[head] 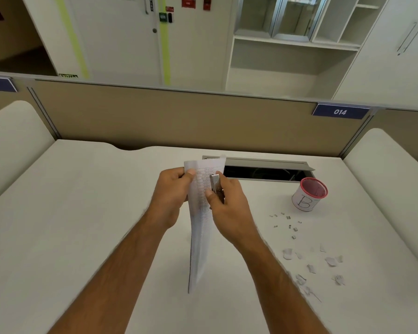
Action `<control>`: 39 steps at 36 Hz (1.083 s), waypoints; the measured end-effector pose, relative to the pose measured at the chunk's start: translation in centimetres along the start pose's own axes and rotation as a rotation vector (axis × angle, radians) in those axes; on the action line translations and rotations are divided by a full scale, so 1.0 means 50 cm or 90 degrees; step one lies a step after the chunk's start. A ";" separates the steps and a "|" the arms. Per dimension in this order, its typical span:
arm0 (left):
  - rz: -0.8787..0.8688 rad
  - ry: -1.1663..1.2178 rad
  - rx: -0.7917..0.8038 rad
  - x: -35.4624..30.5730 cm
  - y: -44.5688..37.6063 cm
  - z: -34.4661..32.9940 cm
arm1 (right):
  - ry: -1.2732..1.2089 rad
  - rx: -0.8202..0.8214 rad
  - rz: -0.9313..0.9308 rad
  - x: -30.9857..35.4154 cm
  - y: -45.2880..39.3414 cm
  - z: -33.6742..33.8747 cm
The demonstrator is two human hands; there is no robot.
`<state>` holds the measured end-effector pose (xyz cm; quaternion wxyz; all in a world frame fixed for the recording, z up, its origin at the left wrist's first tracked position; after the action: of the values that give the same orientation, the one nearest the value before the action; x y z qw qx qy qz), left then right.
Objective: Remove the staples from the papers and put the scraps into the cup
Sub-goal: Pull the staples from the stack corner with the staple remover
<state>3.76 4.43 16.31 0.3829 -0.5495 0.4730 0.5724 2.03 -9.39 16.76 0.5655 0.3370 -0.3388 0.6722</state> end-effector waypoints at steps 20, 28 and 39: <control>0.069 0.168 -0.037 0.018 0.017 -0.003 | 0.124 -0.169 0.138 0.014 0.028 0.025; 0.050 0.132 -0.086 0.029 0.014 -0.002 | 0.110 -0.128 0.074 -0.024 0.021 -0.001; 0.003 0.074 -0.083 0.042 0.020 -0.013 | 0.053 -0.127 0.050 -0.065 0.009 -0.017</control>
<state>2.76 3.36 14.37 0.3171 -0.6045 0.4576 0.5697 1.96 -10.46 13.52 0.5830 0.2375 -0.3934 0.6700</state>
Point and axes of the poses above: each hand's wrist, its own y-axis away from the middle knuckle, its own z-axis out of the back of the hand, x = y × z, the point moved 2 cm from there along -y, towards the middle knuckle, and after that the axes turned 4 degrees about y, right-handed, at the moved point
